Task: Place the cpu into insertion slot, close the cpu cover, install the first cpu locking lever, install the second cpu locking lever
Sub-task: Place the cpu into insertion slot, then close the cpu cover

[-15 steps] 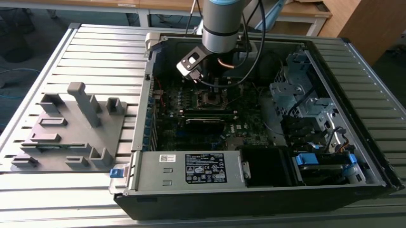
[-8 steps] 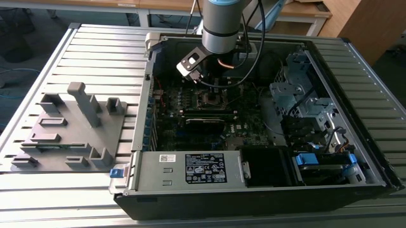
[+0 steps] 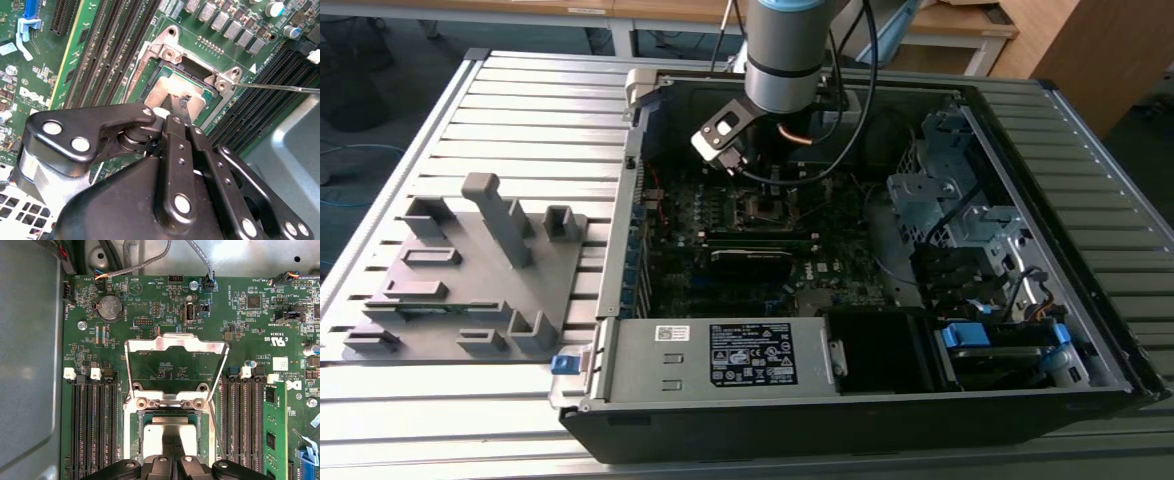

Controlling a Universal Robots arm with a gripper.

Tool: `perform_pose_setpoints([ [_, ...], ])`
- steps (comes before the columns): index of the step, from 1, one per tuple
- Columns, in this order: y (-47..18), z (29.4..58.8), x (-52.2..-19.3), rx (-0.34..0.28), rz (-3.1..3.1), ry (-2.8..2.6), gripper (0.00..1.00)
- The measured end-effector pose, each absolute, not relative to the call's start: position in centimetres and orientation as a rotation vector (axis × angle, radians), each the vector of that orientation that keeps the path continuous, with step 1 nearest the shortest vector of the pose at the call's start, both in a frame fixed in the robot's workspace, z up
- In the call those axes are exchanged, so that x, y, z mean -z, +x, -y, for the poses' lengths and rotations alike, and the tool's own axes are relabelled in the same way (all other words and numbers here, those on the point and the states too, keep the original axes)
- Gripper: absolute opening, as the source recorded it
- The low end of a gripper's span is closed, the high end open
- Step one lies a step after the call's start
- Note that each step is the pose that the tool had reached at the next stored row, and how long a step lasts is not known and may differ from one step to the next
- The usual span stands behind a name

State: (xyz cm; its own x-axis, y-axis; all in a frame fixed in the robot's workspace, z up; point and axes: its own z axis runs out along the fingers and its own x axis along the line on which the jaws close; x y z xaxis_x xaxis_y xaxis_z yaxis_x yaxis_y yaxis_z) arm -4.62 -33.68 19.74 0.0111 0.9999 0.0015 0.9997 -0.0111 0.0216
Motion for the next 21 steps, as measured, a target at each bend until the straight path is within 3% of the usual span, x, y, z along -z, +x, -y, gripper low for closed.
perform_pose_setpoints([
  [21, -4.6, 33.7, -21.4, -0.026, -2.199, 2.223, 0.10],
])
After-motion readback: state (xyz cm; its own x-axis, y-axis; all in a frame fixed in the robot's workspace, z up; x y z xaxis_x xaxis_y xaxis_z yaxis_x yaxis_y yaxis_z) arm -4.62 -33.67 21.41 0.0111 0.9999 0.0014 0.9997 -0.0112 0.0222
